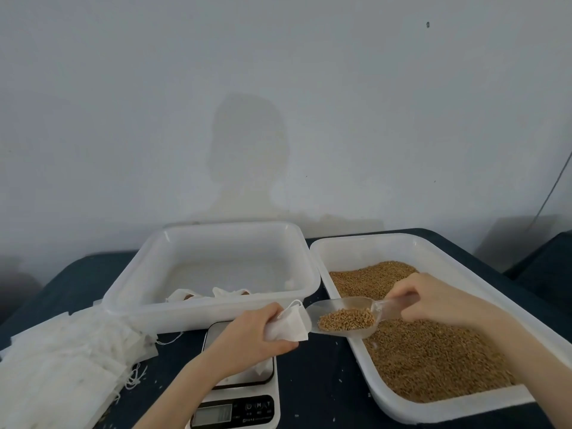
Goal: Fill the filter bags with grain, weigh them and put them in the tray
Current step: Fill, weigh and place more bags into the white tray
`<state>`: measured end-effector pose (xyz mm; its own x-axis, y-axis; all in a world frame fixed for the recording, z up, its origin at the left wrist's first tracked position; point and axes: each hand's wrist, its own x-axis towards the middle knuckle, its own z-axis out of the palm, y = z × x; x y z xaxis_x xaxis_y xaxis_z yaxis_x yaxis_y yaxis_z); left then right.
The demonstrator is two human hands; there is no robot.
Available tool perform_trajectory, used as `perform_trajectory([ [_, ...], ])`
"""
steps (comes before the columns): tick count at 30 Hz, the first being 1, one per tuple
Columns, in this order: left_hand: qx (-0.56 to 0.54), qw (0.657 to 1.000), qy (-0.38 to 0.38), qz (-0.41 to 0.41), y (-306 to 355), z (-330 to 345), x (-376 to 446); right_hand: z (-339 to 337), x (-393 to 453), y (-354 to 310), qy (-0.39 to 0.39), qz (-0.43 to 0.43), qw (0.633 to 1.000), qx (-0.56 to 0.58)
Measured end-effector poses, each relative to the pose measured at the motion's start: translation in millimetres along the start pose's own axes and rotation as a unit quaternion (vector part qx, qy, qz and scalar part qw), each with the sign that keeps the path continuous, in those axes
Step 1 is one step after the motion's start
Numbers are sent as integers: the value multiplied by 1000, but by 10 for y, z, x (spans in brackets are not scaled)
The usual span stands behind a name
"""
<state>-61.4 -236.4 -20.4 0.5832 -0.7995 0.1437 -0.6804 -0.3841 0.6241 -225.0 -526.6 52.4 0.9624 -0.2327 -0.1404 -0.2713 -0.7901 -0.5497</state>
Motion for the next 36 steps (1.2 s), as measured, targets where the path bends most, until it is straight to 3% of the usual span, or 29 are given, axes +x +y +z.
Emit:
perform_trajectory([
  [16,128,991,13,35,243,-56,-34,76,24,-365,-43,-35,998,-39],
  [27,134,989,-69,9,274,-115,-109,98,26,-526,-68,-25,996,-43],
  [36,192,981,27,-19,292,-110,-30,100,120,-566,-32,-8,996,-78],
])
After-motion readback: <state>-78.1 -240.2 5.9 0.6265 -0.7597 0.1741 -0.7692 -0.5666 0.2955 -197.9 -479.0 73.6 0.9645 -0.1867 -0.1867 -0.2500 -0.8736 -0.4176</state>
